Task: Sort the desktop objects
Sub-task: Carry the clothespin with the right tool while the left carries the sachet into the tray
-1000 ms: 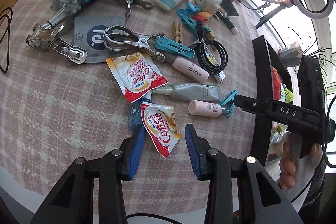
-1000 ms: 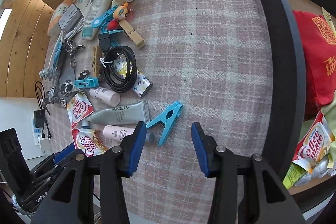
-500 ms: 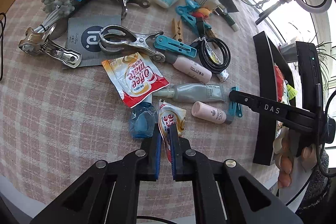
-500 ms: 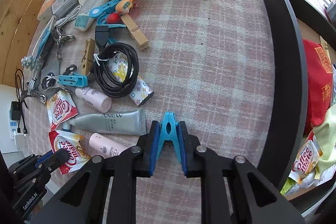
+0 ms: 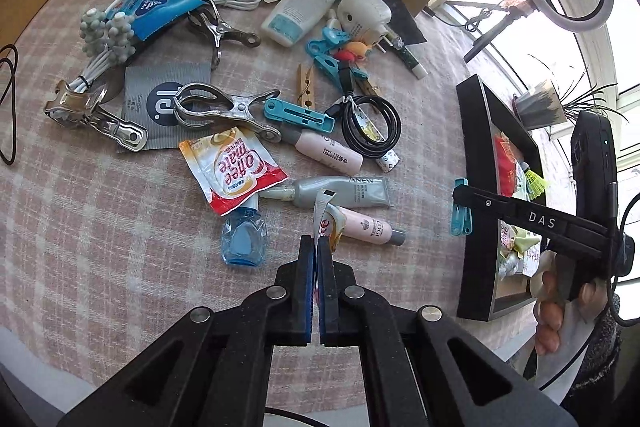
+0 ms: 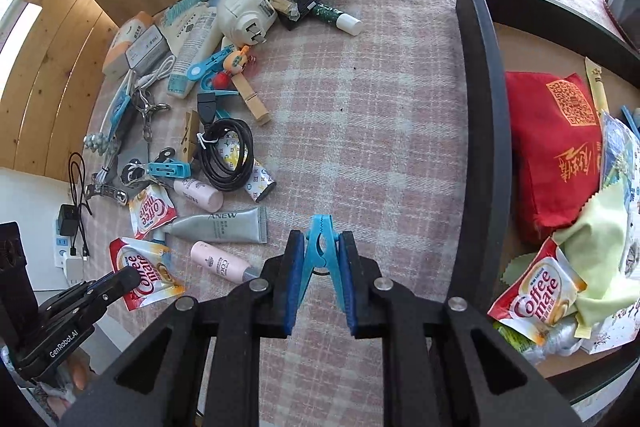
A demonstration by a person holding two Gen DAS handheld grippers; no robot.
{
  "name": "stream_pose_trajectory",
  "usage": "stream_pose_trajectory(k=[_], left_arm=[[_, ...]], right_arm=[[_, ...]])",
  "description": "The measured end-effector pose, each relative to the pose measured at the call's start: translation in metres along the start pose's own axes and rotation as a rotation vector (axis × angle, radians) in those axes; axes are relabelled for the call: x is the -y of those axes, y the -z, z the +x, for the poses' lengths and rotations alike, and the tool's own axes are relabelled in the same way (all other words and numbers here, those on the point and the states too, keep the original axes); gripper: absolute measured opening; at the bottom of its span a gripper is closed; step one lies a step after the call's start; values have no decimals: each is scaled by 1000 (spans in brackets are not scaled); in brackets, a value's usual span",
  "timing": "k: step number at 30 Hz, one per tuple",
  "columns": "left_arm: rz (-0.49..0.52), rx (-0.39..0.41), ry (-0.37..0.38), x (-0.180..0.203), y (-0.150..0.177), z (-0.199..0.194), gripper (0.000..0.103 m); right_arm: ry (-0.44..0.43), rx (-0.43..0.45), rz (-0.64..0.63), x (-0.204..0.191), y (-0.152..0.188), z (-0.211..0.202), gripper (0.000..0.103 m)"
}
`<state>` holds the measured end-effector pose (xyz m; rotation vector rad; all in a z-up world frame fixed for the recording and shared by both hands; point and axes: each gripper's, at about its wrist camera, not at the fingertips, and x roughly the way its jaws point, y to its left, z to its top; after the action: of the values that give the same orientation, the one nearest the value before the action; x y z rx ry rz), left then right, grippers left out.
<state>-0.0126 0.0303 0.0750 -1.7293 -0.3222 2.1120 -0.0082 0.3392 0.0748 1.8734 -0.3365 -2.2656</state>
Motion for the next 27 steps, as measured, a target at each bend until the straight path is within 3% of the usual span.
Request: stream_pose_trajectory(k=[11, 14, 27], left_arm=[[66, 43, 64, 86, -29, 5, 1], [76, 26, 132, 118, -42, 16, 1], [236, 16, 149, 268, -88, 65, 1]], right_arm=[[5, 106, 56, 85, -19, -69, 18], [26, 124, 78, 116, -26, -84, 18], [66, 161, 183, 215, -49, -106, 18]])
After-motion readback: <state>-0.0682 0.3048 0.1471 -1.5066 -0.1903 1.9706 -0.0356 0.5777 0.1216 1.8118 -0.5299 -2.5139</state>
